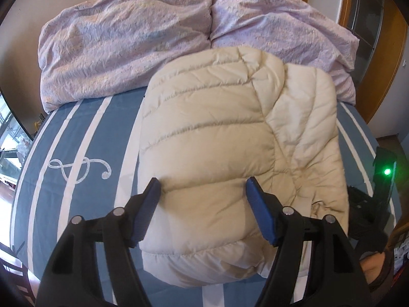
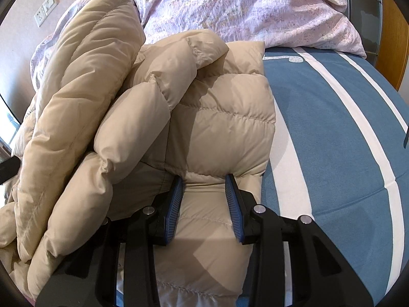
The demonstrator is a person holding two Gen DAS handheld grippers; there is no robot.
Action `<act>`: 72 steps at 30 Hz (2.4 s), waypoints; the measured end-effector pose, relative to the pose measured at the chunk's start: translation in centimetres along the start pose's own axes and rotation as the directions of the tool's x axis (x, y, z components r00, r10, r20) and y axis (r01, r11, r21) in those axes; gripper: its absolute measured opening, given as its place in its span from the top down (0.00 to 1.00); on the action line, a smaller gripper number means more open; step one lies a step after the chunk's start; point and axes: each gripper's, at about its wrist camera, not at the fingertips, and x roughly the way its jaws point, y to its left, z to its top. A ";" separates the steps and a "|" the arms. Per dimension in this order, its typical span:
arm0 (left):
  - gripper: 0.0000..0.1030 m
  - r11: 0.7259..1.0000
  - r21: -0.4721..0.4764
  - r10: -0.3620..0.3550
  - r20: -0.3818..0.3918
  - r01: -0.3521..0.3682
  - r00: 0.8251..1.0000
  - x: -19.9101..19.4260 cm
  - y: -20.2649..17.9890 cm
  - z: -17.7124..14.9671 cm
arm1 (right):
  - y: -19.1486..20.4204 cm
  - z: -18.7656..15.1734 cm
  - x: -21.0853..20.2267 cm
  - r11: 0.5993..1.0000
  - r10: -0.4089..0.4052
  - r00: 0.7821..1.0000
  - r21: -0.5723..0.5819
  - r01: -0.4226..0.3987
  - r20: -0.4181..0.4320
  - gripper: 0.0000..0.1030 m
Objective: Fold large clothes
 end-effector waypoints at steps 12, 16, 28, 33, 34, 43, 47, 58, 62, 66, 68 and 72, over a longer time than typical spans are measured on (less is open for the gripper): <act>0.28 0.998 0.006 -0.058 -0.028 0.058 0.998 3.4 -3.5 -1.3 | -1.2 0.1 -0.1 0.999 0.020 1.000 0.032 -0.020 -0.004 0.64; 0.27 0.997 0.003 -0.074 -0.033 0.074 0.997 4.1 -4.8 -1.5 | -1.4 0.0 -0.1 1.000 0.022 1.000 0.022 -0.022 -0.004 0.64; 0.23 0.995 0.026 -0.091 -0.018 0.092 0.996 5.5 -6.4 -2.0 | -4.4 3.0 -7.1 0.998 -0.038 0.989 0.051 0.031 0.145 0.65; 0.22 0.993 0.017 -0.115 -0.015 0.115 0.993 5.9 -6.9 -1.7 | -0.4 5.6 -9.4 0.996 0.091 0.974 -0.034 -0.086 0.209 0.73; 0.22 0.993 0.017 -0.117 -0.014 0.117 0.993 6.0 -7.1 -1.7 | 0.3 6.0 -9.4 0.994 0.107 0.971 -0.046 -0.100 0.213 0.74; 0.22 0.989 0.018 -0.147 -0.007 0.147 0.989 6.5 -6.7 -1.4 | 2.8 7.4 -4.4 0.990 0.121 0.986 -0.081 -0.112 0.117 0.84; 0.22 0.987 0.028 -0.161 0.001 0.161 0.987 6.2 -6.4 -1.6 | -0.2 6.6 -2.0 0.994 0.111 0.992 0.012 -0.112 0.051 0.97; 0.24 0.980 0.054 -0.193 0.025 0.191 0.981 5.1 -6.8 -1.8 | -1.6 4.6 1.0 1.000 0.023 0.999 0.013 -0.023 -0.028 1.00; 0.25 0.976 0.040 -0.217 0.020 0.216 0.976 4.2 -6.0 -1.0 | -1.0 4.3 1.2 0.999 -0.024 1.000 -0.036 0.023 -0.015 1.00; 0.25 0.981 0.035 -0.193 0.063 0.191 0.979 2.8 -4.5 0.8 | -1.0 4.1 1.5 0.996 -0.067 0.998 -0.061 0.068 0.010 1.00; 0.25 0.986 0.033 -0.168 0.075 0.166 0.983 2.5 -3.9 1.7 | -1.0 4.0 1.4 0.996 -0.067 0.998 -0.061 0.068 0.017 1.00; 0.25 0.993 0.049 -0.110 0.089 0.106 0.990 2.7 -3.1 3.7 | -0.6 3.8 1.3 0.993 -0.085 0.996 -0.075 0.087 0.028 1.00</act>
